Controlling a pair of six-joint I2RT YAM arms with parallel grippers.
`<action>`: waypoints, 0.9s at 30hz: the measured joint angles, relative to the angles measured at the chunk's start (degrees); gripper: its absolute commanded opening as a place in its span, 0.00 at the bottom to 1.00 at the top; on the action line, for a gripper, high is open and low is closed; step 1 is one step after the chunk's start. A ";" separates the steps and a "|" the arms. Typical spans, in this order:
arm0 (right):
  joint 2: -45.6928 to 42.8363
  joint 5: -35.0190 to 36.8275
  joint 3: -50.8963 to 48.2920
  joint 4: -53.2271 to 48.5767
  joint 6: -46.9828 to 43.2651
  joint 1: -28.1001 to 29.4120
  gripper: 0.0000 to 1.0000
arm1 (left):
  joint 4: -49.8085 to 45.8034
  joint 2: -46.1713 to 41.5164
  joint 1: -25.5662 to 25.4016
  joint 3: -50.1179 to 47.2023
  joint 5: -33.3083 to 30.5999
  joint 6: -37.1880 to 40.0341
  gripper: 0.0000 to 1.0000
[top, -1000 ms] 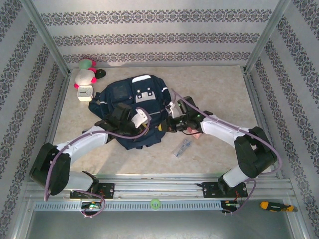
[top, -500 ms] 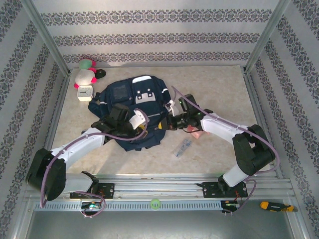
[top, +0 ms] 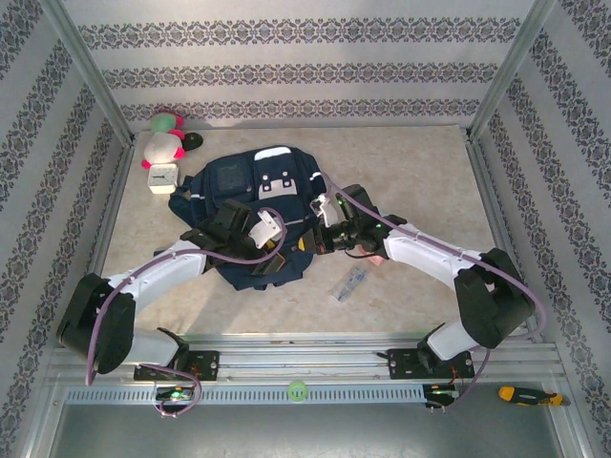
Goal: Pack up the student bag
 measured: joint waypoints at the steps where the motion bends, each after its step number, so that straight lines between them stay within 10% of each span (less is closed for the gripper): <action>1: -0.46 0.28 0.00 -0.02 0.00 0.33 0.00 | 0.17 0.00 0.04 0.00 0.20 -0.15 0.01; 18: -1.01 5.81 0.04 3.37 1.11 4.68 0.00 | 7.17 0.55 0.44 -0.68 6.38 -7.54 0.00; 27: -6.03 1.90 -3.98 2.51 0.79 -5.35 0.00 | 6.38 -1.51 0.37 -0.66 5.09 -3.13 0.00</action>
